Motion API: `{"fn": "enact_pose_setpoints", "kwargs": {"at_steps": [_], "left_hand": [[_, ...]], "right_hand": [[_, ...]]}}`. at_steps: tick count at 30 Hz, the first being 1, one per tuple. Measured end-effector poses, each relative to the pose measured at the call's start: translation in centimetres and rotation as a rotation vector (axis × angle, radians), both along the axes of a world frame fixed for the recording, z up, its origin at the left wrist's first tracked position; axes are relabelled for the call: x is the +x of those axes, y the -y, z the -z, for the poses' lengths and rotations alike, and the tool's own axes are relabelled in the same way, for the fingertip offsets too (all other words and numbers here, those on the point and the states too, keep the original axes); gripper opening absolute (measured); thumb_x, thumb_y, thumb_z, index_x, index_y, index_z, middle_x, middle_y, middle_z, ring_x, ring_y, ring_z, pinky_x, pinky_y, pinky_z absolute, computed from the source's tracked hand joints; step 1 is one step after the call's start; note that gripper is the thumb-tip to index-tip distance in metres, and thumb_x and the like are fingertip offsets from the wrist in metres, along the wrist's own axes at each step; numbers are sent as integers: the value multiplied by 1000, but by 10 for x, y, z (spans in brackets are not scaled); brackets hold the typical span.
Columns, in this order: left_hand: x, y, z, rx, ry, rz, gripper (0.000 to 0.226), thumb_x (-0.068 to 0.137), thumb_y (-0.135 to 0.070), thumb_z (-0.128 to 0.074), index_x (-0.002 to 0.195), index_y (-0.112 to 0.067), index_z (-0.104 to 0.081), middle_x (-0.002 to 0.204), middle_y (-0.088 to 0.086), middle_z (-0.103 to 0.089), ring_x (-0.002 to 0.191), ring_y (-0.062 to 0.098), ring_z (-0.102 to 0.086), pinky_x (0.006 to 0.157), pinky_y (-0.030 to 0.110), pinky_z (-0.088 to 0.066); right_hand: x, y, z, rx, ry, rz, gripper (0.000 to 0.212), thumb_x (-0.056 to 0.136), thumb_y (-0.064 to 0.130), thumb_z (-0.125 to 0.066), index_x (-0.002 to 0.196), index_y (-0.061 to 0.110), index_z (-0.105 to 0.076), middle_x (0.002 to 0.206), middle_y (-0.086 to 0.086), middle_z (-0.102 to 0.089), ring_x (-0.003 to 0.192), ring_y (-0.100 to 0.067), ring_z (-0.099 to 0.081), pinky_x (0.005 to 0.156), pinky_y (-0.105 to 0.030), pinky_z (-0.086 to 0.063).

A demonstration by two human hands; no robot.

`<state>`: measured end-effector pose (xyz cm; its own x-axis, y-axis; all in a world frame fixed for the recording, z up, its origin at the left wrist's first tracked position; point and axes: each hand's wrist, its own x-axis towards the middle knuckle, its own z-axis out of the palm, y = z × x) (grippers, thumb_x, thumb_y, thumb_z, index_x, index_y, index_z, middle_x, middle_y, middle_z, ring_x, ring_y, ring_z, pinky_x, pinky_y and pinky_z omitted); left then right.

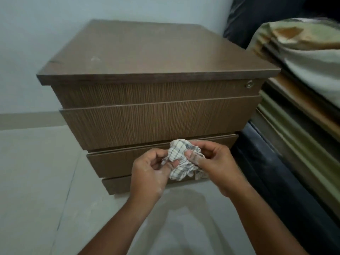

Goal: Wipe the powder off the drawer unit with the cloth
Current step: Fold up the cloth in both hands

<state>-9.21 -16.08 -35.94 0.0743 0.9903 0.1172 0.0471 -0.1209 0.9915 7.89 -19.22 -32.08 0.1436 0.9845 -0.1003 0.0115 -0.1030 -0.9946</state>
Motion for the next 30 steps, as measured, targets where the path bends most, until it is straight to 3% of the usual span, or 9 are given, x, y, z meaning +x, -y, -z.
{"fn": "enact_pose_setpoints", "kwargs": {"at_steps": [5,8,14,16,21,25,27,30], "left_hand": [[39,11,-88,-123,65,-36,17,80,-4,-79,96,-7,-74,84,1,-79,76,9,-76,67,18,-58],[62,15,-150,-158,88,-22,23,84,-13,-77,107,-8,-75,91,1,-80,83,14,-77,75,28,-62],[98,-8,-246,-137,-105,28,44,89,-30,-74,129,-13,-68,118,-4,-74,108,5,-70,96,35,-58],[111,-25,-265,-112,-173,10,49,87,-35,-72,130,-12,-67,119,-2,-73,109,8,-69,96,37,-57],[138,-76,-290,-71,-325,-28,44,92,-27,-71,132,-10,-64,119,3,-73,107,11,-69,96,32,-57],[153,-107,-282,2,-440,3,50,93,-17,-69,141,-10,-55,127,7,-69,116,19,-66,104,29,-51],[158,-116,-271,97,-660,44,55,96,-21,-63,148,-15,-46,136,8,-64,120,24,-62,104,36,-50],[163,-123,-251,216,-1092,186,60,103,-27,-50,157,-20,-26,164,5,-28,149,20,-32,113,40,-37]], "right_hand": [[20,10,-81,-33,-13,179,31,85,17,-78,112,16,-65,99,-10,-78,90,-30,-77,76,-46,-62],[37,9,-138,-66,-29,203,25,89,17,-75,112,17,-64,99,-10,-78,88,-28,-77,74,-44,-62],[75,-23,-233,-121,0,260,20,92,12,-73,110,19,-70,97,-11,-77,89,-27,-77,77,-46,-63],[84,-42,-253,-130,45,271,18,92,11,-73,107,20,-71,95,-8,-78,88,-24,-77,77,-45,-63],[103,-89,-271,-159,137,315,17,93,12,-73,106,23,-69,96,-6,-77,87,-18,-77,79,-43,-65],[117,-119,-256,-214,334,361,22,89,24,-77,109,27,-71,91,2,-76,83,-10,-76,78,-39,-65],[121,-125,-245,-202,517,348,24,89,29,-74,113,26,-72,96,3,-76,89,-12,-74,84,-40,-63],[121,-129,-227,-94,1019,220,40,97,28,-58,135,18,-63,136,-5,-65,124,-24,-62,105,-48,-50]]}}
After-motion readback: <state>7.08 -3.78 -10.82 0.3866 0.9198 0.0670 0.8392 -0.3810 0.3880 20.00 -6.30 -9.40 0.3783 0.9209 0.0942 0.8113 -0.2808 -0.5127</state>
